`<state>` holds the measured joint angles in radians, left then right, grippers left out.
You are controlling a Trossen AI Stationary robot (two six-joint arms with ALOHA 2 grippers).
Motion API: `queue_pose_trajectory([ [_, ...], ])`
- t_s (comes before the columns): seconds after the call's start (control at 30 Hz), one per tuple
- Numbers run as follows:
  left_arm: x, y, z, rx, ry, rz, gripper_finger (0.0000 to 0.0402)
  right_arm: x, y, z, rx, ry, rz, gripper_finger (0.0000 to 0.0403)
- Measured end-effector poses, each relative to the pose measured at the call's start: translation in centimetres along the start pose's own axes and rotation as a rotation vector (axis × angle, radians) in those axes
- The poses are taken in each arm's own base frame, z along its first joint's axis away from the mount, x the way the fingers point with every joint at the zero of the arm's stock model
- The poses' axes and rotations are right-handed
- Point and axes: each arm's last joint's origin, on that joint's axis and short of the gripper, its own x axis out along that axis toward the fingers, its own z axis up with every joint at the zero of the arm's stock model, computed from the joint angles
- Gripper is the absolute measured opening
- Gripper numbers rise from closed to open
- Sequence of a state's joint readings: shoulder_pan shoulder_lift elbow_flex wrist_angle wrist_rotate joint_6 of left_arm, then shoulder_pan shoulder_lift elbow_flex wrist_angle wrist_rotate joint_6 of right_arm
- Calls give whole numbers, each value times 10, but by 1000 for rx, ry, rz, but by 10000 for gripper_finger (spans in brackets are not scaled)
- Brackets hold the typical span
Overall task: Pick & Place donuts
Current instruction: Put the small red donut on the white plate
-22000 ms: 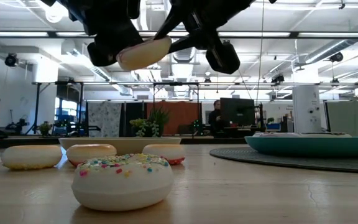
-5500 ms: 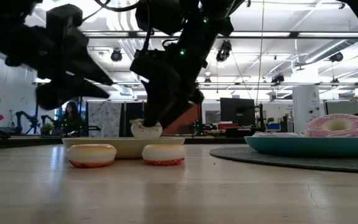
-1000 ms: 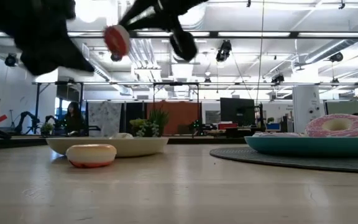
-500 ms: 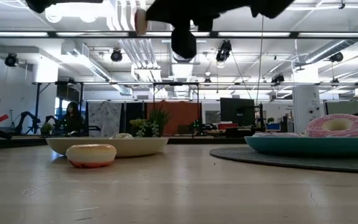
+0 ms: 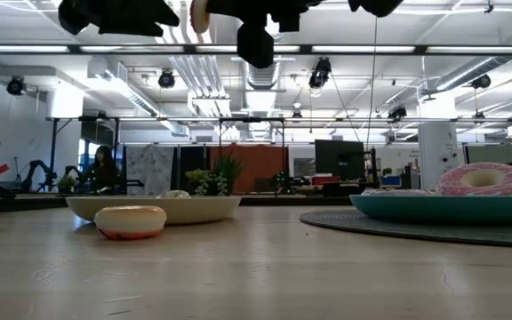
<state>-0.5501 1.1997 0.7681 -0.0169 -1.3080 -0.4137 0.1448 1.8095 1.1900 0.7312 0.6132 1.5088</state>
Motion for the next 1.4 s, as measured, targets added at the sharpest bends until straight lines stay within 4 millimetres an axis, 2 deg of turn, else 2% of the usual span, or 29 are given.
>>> queue_pose_trajectory([
  [0.27, 6, -2, 7, -27, -15, 7, 199, -1, -10, 2, -14, 5, -55, 9],
  [0.57, 13, -2, 10, -69, 0, -45, 199, 2, -10, 6, -8, -8, -55, 9],
  [0.83, 32, 4, 13, -47, 9, -38, 199, 2, -9, 6, 1, -6, -53, 9],
  [1.0, 40, 1, 14, -67, 5, -72, 199, 4, -5, 6, 1, -8, -43, 9],
  [1.17, 46, -4, 9, -31, 2, -40, 199, 5, -3, 6, -30, -8, -39, 9],
  [1.4, 45, -3, 18, -15, -31, 59, 192, 4, -6, 6, -23, -7, -55, 9],
])
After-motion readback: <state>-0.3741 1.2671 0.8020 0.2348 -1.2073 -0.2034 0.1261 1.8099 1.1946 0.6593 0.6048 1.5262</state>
